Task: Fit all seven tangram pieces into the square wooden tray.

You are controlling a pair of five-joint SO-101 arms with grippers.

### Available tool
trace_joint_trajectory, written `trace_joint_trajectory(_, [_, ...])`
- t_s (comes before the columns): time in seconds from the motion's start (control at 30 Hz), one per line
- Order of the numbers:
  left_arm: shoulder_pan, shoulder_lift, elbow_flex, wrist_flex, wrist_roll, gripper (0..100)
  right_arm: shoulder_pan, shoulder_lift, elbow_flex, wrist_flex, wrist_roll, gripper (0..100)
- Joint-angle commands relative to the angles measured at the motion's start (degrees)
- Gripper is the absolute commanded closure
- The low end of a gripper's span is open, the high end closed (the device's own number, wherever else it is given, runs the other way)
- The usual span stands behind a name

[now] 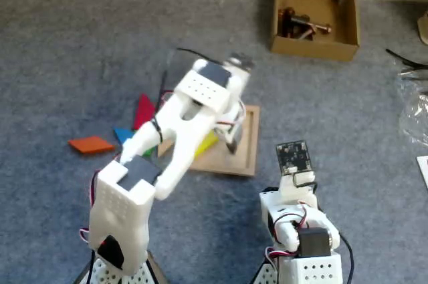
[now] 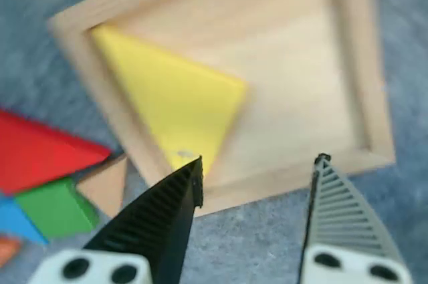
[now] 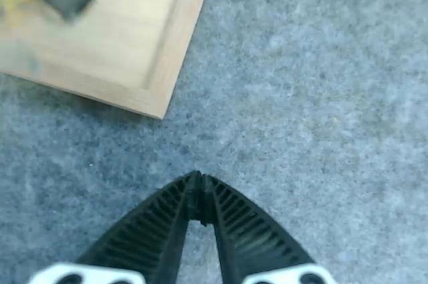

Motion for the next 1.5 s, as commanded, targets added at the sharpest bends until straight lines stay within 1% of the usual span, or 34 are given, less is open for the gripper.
trace_joint_trajectory(0.0, [2.33,-2.77,-0.4,0.09,-5.54,76,-0.57,-0.48,6.73,-1.01,-0.44,99.3])
trace_joint_trajectory(0.13, [0.66,-2.68,1.1,-3.08,-11.34,76,-0.57,-0.48,6.73,-1.01,-0.44,99.3])
trace_joint_trajectory(0.33, [-0.13,-2.77,5.76,-8.79,-27.43,76,-0.57,-0.48,6.73,-1.01,-0.44,99.3])
trace_joint_trajectory(0.37, [-0.04,-2.77,6.2,-9.32,-29.63,76,-0.57,-0.48,6.73,-1.01,-0.44,99.3])
trace_joint_trajectory(0.43, [-0.13,-2.77,6.64,-10.29,-31.56,76,-0.57,-0.48,6.73,-1.01,-0.44,99.3])
trace_joint_trajectory(0.6, [-1.1,-2.68,6.64,-13.27,-32.0,76,-0.57,-0.48,6.73,-1.01,-0.44,99.3])
trace_joint_trajectory(0.77, [-1.1,-2.68,6.64,-17.76,-32.0,85,-0.57,-0.48,6.73,-1.01,-0.44,99.3])
trace_joint_trajectory(0.87, [-1.1,-2.59,6.64,-18.99,-32.0,89,-0.57,-0.48,6.73,-1.01,-0.44,99.3])
trace_joint_trajectory(1.17, [-1.19,-2.33,6.64,-18.99,-32.0,89,-0.57,-0.48,6.73,-1.01,-0.44,99.3])
trace_joint_trajectory(1.47, [-0.66,3.74,5.23,-19.96,-31.74,89,-0.57,-0.48,6.73,-1.01,-0.44,99.3])
